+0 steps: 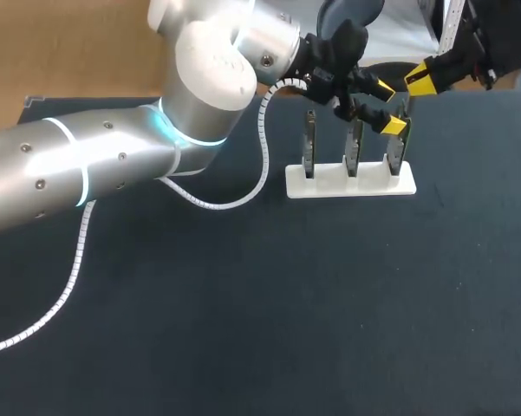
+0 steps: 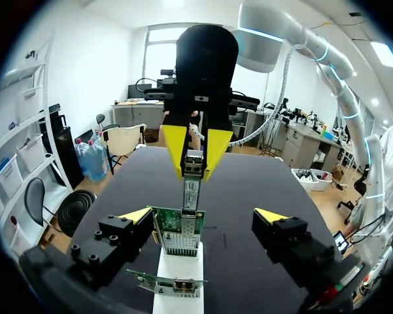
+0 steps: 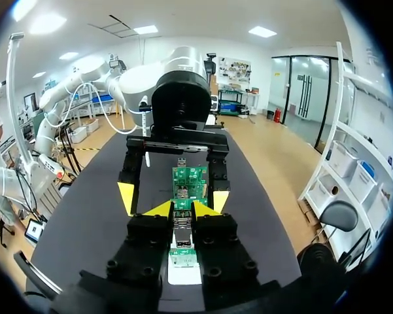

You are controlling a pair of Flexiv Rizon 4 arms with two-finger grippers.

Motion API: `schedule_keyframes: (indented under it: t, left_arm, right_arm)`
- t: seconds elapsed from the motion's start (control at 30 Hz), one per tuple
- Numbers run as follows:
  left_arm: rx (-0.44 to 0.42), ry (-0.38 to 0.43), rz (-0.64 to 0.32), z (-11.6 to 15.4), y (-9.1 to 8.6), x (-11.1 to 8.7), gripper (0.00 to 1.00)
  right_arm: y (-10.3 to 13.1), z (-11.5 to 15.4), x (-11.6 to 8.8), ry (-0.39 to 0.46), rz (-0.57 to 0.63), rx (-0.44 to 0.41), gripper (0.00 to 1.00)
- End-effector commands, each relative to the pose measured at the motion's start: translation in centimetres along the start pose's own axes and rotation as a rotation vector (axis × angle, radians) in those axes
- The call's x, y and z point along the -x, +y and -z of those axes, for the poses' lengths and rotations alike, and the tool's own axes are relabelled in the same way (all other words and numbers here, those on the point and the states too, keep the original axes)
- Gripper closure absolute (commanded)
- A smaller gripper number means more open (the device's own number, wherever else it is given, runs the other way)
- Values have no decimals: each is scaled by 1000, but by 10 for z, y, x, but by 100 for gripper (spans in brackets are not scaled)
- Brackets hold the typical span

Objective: Pick up the optical module with the left hand, and insert it into the network port with the right hand.

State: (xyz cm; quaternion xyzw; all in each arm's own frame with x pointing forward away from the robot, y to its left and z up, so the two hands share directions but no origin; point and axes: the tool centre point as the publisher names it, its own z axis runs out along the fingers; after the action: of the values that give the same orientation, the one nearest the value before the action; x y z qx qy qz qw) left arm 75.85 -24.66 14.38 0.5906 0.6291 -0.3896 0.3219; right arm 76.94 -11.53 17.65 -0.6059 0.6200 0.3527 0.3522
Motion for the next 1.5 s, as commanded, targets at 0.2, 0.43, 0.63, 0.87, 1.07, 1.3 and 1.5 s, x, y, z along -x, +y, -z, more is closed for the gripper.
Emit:
schedule_keyframes:
  t: [0.2, 0.43, 0.63, 0.87, 1.07, 1.3, 1.5]
  left_arm:
    - [-2, 4, 1, 0, 1, 1, 0]
    - [-2, 4, 1, 0, 1, 1, 0]
    - [-2, 4, 1, 0, 1, 1, 0]
    - [-2, 4, 1, 0, 1, 1, 0]
    - [-2, 4, 1, 0, 1, 1, 0]
    - [-2, 4, 1, 0, 1, 1, 0]
    - [-2, 4, 1, 0, 1, 1, 0]
  right_arm:
    - [-4, -4, -4, 7, -2, 11, 100]
    - [-4, -4, -4, 13, -3, 9, 100]
    - [-3, -2, 0, 10, 8, -1, 100]
    - [-2, -2, 0, 10, 7, 0, 100]
    - [-1, -4, -1, 8, 1, 3, 100]
    - [-2, -4, -4, 20, -3, 3, 100]
    - [-2, -5, -6, 19, -5, 3, 100]
